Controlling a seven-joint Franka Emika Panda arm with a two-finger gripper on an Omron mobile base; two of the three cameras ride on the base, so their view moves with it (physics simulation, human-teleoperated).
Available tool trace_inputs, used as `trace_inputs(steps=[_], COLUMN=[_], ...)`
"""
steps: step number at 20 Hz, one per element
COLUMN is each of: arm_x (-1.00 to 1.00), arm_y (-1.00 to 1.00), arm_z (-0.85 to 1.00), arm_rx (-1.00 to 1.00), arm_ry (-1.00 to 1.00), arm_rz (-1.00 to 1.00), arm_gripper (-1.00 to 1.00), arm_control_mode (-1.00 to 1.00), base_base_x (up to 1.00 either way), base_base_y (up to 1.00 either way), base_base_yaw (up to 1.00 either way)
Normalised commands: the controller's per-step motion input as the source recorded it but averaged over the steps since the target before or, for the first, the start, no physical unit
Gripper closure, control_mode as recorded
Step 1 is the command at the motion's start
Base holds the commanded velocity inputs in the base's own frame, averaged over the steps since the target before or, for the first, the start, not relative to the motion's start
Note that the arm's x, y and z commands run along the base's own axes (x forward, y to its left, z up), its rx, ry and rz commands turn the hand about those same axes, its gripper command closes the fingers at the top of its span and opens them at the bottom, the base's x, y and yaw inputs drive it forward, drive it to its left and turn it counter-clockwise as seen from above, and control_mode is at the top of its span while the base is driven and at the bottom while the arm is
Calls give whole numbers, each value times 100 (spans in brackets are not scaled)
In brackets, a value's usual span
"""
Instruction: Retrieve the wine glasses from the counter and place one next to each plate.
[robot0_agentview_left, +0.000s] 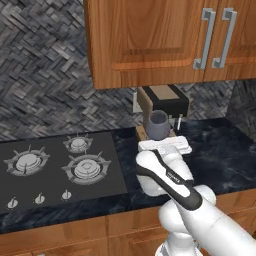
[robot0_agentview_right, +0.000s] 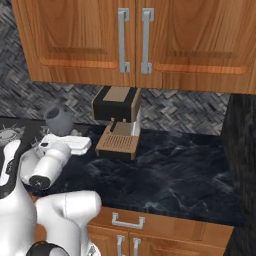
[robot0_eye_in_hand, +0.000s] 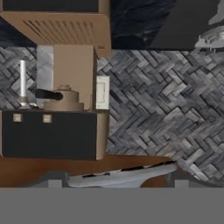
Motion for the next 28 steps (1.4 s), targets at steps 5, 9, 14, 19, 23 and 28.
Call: trace_inputs(steps=[5, 9, 14, 19, 23, 28], arm_x=[-93, -82, -64, -63, -67, -54], arm_y=[-68, -74, -83, -79, -100, -100], arm_z=[44, 52, 55, 68, 57, 60], arm_rx=[2, 5, 2, -12, -20, -23], arm_ry=[0, 0, -6, -27, -30, -28], arm_rz=[10, 9, 3, 0, -6, -13], arm_gripper=[100, 100, 100, 100, 100, 100], arm_control_mode=[-100, -100, -100, -100, -100, -100], base_base_x=[0, 0, 0, 0, 0, 0], base_base_y=[0, 0, 0, 0, 0, 0], base_base_yaw=[0, 0, 0, 0, 0, 0])
